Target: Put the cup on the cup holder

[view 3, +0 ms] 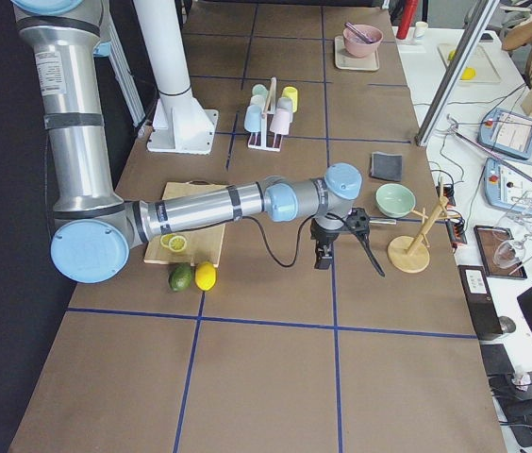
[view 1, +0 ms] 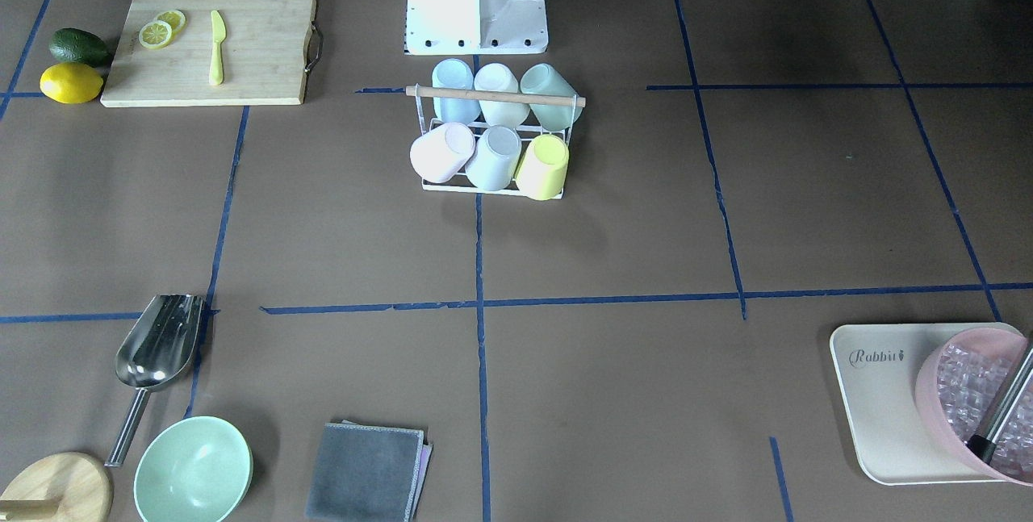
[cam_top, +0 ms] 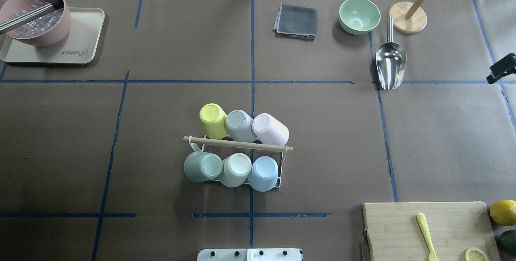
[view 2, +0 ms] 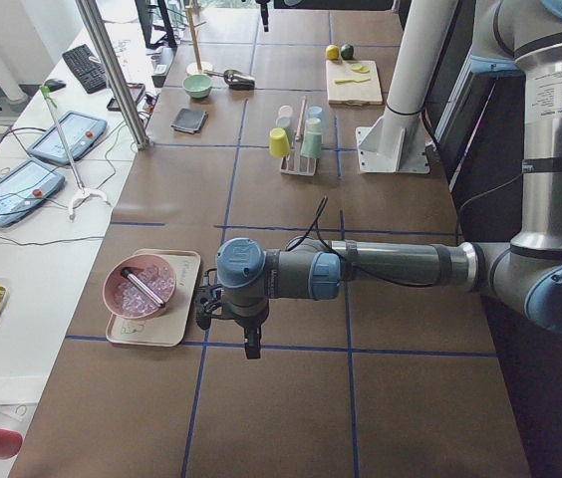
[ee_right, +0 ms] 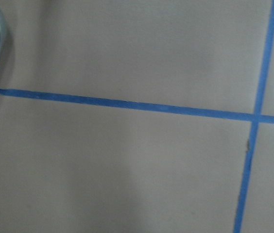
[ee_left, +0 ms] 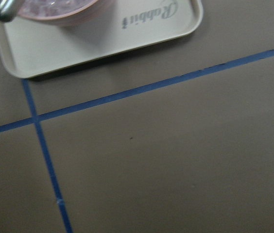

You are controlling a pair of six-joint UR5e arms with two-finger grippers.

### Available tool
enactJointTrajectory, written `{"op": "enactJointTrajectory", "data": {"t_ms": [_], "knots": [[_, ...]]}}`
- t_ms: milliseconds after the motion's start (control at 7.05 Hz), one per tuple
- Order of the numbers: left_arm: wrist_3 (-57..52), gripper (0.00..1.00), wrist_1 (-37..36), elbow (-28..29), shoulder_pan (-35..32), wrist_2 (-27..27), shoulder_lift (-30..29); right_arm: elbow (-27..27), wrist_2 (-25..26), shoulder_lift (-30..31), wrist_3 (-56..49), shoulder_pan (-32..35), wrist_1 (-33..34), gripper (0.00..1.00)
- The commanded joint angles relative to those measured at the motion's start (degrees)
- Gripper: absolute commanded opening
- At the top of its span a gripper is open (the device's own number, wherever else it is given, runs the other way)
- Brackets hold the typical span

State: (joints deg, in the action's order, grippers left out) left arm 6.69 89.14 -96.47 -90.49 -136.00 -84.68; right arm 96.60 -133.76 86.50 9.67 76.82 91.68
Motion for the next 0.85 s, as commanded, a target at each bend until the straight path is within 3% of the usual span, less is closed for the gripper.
{"op": "enactJointTrajectory", "data": {"t_ms": [0, 284, 709], "knots": [[2.3, 1.00, -0.1, -0.8, -1.1, -0.2, 0.0, 0.1, -0.5, 5.6, -5.8, 7.5, 0.1, 1.00], [1.7, 1.00, 0.2, -0.8, -1.4, -0.1, 0.4, -0.1, 0.2, 9.0, -14.3, 12.4, 0.0, 1.00], [-4.0, 1.00, -0.3, -0.3, -2.8, 0.0, 0.6, -1.5, 1.3, 8.9, -15.3, 12.8, -0.5, 1.00]]}}
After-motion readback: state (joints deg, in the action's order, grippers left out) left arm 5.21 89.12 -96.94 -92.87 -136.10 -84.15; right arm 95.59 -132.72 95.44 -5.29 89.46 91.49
